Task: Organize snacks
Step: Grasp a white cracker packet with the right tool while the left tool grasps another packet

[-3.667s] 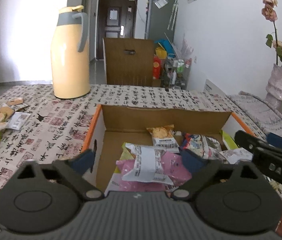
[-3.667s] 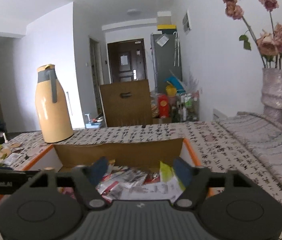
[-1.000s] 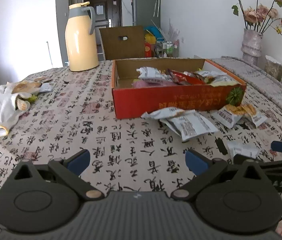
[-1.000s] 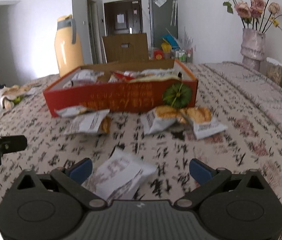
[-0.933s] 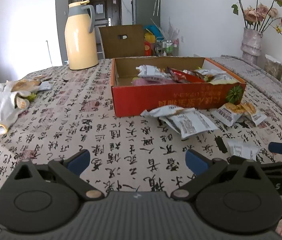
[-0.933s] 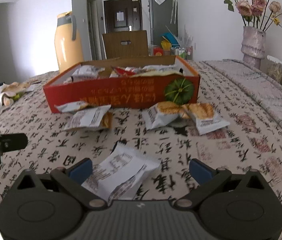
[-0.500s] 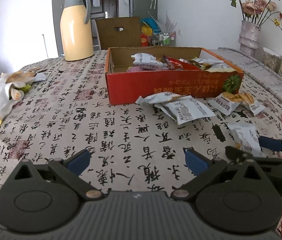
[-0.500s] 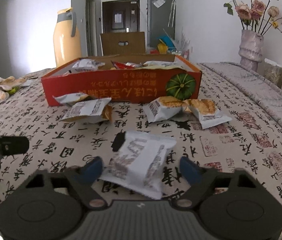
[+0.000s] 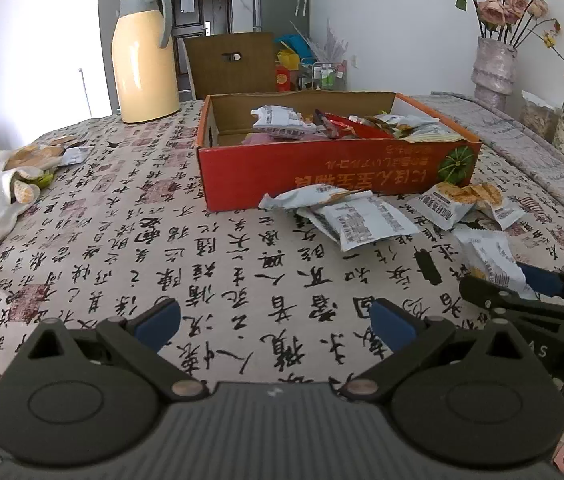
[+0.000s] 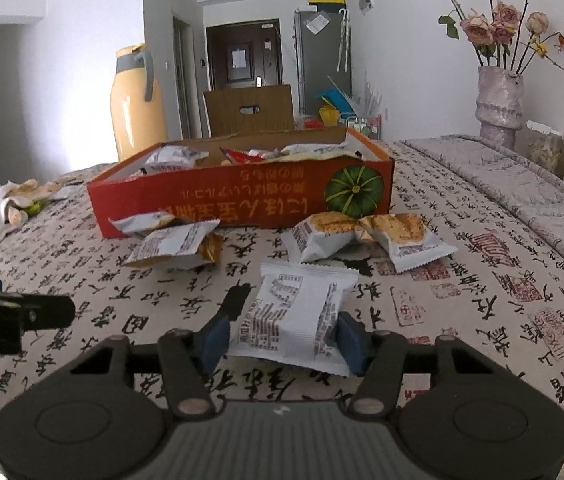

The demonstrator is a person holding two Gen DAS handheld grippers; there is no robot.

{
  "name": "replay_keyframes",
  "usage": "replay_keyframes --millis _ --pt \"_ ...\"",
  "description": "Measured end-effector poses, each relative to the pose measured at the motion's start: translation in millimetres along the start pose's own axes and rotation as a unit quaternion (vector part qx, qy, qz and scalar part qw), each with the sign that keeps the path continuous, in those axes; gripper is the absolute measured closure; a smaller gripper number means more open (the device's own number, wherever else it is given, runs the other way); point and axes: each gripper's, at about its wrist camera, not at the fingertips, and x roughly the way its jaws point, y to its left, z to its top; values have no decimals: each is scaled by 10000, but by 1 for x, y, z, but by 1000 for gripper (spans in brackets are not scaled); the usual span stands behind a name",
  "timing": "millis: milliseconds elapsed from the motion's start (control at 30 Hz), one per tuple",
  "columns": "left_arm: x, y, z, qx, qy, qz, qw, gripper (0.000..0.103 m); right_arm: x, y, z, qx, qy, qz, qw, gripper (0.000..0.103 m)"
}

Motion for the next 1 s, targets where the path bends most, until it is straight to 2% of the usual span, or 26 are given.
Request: replay_keyframes --millis 433,700,1000 --pt "12 -24 29 -2 -99 -133 9999 0 -2 -32 9 218 -367 -145 9990 46" --pt "26 -44 55 7 -160 -156 9998 0 1 -56 19 271 -613 -392 9970 46" --pt "53 -63 71 -2 57 -88 9999 2 12 -83 30 329 -786 -566 9948 45"
